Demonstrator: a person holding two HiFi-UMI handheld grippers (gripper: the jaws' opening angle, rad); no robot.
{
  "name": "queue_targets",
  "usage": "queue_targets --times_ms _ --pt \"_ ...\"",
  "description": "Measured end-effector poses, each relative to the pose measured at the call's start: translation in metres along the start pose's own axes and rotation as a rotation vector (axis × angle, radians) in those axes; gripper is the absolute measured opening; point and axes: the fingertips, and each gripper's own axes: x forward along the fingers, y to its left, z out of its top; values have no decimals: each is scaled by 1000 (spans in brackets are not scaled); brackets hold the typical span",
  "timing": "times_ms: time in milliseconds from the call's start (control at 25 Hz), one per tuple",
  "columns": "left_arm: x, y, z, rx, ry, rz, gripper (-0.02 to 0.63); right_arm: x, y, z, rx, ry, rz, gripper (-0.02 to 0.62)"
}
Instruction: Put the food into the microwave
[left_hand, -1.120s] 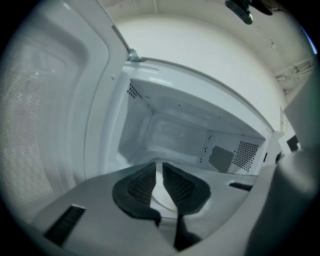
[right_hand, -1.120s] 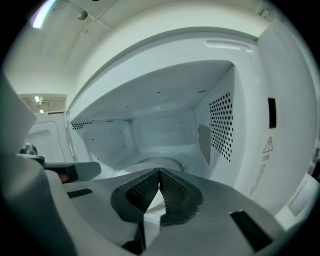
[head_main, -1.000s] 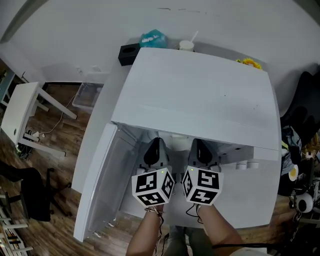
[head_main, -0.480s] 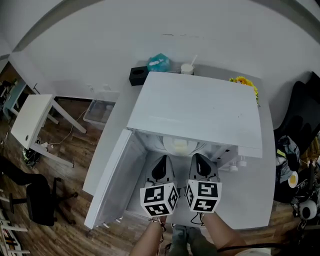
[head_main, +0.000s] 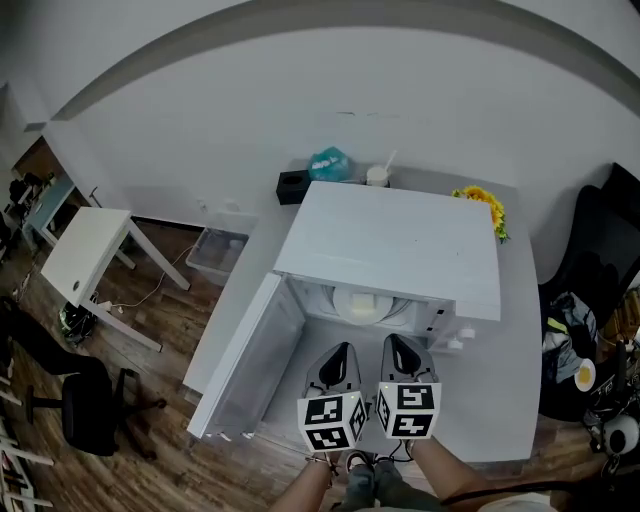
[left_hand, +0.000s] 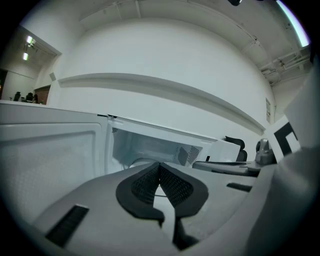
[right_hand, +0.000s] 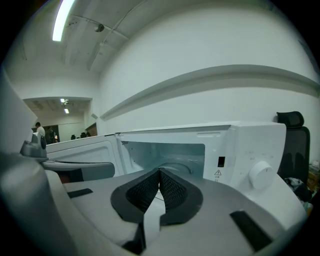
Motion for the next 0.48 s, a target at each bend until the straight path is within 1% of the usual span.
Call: queue_targets --times_ms 240,480 --pt "-23 -11 3 17 -10 6 3 -23 12 -4 12 7 58 17" --pt "-50 -16 -11 1 17 6 3 -54 19 -6 30 5 108 17"
